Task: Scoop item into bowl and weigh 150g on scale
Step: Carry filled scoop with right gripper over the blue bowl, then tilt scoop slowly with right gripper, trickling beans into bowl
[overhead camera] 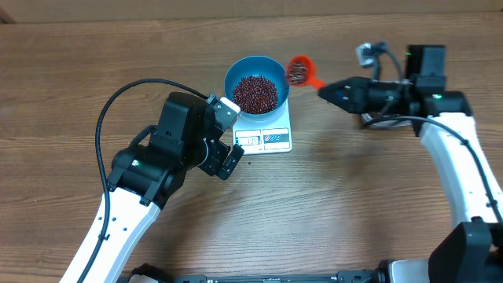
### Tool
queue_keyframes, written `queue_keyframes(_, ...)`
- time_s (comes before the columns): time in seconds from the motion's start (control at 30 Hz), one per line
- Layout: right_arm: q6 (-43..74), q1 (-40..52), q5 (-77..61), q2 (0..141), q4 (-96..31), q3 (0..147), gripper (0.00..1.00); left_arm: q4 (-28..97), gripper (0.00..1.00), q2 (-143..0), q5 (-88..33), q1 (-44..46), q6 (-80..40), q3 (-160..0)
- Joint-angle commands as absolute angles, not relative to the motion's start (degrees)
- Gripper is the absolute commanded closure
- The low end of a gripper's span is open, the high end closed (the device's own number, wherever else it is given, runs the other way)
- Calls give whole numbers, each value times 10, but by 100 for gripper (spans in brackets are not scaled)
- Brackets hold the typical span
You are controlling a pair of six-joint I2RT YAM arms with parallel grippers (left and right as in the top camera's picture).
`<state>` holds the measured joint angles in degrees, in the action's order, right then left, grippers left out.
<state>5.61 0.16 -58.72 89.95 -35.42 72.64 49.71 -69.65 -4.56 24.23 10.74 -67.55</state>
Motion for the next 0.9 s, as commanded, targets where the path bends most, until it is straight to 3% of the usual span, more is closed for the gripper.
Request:
queue_keyframes(0.0,134,43,-520,890,-319,741,96,495,0,-691,-56,239,116,-689)
queue_keyframes(0.5,158,135,-303,890,-262,741,97,495,0,-691,-56,239,116,-689)
queue_keyframes(0.87,133,161,-283,890,-260,741,96,495,0,-691,-56,239,116,-689)
